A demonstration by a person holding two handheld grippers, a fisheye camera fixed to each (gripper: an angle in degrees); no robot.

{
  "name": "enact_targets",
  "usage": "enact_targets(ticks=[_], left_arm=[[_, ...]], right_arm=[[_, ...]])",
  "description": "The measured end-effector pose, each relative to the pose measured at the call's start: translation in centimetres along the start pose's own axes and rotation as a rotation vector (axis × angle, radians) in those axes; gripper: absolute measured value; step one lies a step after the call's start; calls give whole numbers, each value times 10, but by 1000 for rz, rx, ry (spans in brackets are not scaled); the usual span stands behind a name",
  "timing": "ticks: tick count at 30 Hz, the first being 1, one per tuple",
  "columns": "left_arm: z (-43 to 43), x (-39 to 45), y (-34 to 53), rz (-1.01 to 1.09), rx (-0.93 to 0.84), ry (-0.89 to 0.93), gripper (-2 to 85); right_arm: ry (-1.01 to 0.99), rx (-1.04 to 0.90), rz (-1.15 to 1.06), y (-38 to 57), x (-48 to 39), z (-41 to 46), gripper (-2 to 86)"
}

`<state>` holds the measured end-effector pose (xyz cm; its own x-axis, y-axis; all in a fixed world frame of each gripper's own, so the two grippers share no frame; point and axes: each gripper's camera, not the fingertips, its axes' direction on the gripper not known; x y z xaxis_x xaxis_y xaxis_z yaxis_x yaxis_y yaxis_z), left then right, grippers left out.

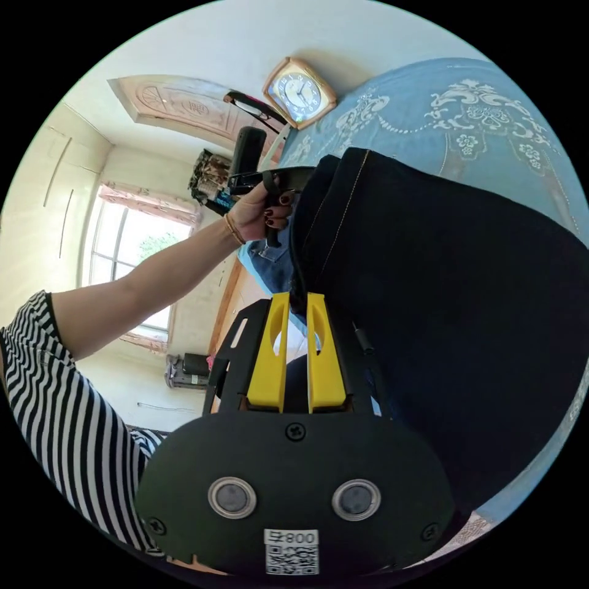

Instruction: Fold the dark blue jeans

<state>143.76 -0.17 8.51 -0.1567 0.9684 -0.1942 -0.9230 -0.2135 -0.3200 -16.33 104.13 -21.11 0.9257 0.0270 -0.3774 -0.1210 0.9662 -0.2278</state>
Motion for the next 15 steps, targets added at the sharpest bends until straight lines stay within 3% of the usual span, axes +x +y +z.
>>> enact_targets(ticks=[5,8,12,15], left_arm=[[-52,-23,55,-176,151,-71,7],[-68,-6,82,-148,203,-73,15],[-68,19,110,-117,172,-110,40],[-63,31,128,-124,125,-167,68]], right_arm=[[10,-64,-20,-26,-8,38,48],[12,-97,-52,-38,-20,55,42],[15,-168,-110,-48,-39,64,36],[93,-66,-138,-58,-45,38,45]])
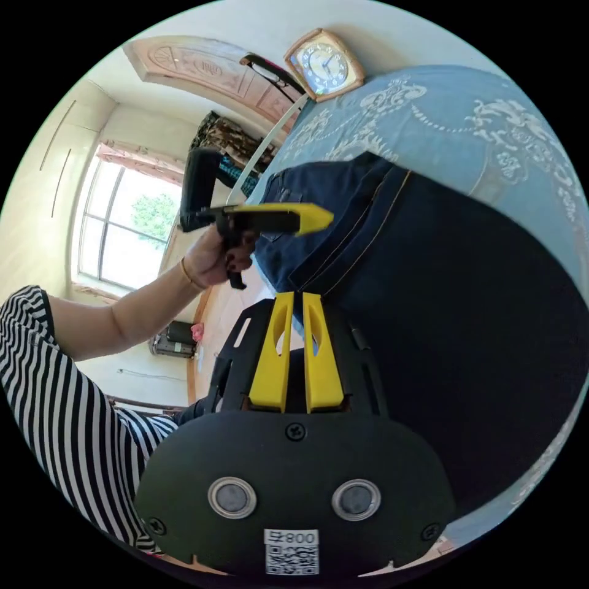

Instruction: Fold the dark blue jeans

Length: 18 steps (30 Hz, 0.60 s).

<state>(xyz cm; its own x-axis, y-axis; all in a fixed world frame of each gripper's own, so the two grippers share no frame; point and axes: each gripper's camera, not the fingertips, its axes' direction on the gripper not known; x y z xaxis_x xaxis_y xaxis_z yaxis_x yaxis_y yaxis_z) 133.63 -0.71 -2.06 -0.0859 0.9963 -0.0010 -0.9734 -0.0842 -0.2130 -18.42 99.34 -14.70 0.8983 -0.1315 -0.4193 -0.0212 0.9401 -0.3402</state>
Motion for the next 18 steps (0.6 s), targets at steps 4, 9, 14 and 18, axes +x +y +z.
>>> enact_targets(ticks=[4,9,14,18], left_arm=[[11,3,23,-29,-102,-125,79],[-1,2,43,-58,-66,-171,71],[-11,2,63,-52,-70,-186,65],[-13,10,74,-15,-81,-264,50]], right_arm=[[209,54,-59,-36,5,-23,67],[447,-39,-171,-95,5,-2,75],[491,-151,-263,-117,0,34,73],[478,-175,-260,-121,4,45,59]])
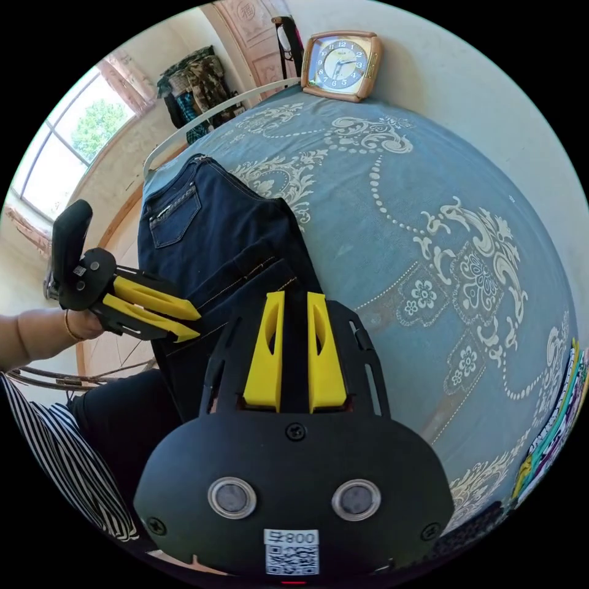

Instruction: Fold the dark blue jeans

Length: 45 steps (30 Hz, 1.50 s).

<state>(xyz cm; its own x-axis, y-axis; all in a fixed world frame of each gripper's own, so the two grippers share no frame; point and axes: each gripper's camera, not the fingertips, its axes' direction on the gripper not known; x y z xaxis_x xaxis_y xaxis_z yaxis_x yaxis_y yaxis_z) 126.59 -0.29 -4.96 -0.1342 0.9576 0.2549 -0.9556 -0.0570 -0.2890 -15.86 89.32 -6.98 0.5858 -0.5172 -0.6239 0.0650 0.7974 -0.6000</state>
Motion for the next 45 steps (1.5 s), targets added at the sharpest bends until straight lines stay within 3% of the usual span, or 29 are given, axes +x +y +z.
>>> enact_targets(ticks=[6,14,24,31,39,45], left_arm=[[-10,15,22,48,25,-74,13],[-37,19,63,-12,139,-35,7],[2,9,92,-116,64,-36,12],[16,29,113,-147,84,-69,25],[18,86,134,-60,224,-19,34],[73,173,125,171,128,35,40]], right_arm=[[-13,46,-18,5,-6,-12,13],[-44,199,-20,16,-16,-48,5],[-37,46,13,4,3,13,9],[-97,139,81,33,37,-11,22],[-106,274,412,185,124,-94,41],[-304,243,726,311,153,-87,74]])
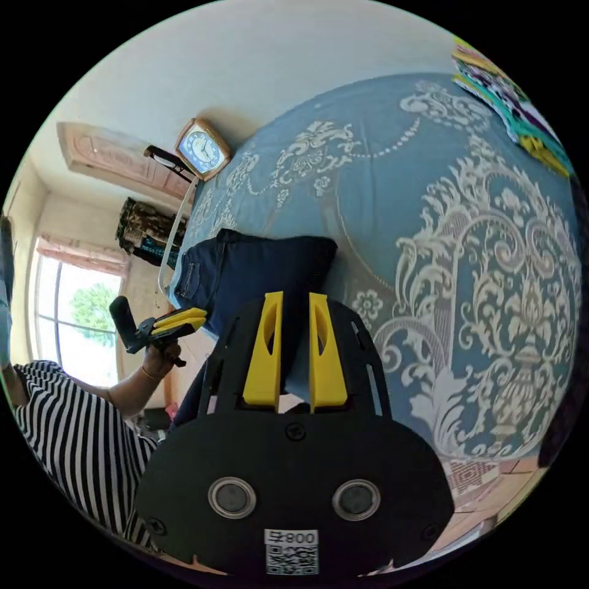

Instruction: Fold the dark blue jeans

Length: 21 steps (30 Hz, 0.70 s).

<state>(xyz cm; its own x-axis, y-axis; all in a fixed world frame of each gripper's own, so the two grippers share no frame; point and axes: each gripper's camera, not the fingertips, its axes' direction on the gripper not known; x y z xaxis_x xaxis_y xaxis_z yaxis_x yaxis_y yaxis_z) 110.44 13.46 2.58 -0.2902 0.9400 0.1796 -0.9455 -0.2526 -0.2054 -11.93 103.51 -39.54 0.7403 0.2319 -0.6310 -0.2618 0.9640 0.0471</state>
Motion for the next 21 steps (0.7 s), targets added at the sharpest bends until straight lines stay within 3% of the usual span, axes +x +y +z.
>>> enact_targets(ticks=[4,11,15,21], left_arm=[[47,29,-1,17,-141,-156,22],[71,61,5,-34,-111,-68,26],[81,104,4,52,-38,52,67],[123,183,-1,199,-57,46,113]], right_arm=[[-34,-44,42,17,22,10,76],[-24,-118,55,7,62,7,75],[-170,-125,142,17,99,-6,81],[-328,-171,240,39,136,-10,78]])
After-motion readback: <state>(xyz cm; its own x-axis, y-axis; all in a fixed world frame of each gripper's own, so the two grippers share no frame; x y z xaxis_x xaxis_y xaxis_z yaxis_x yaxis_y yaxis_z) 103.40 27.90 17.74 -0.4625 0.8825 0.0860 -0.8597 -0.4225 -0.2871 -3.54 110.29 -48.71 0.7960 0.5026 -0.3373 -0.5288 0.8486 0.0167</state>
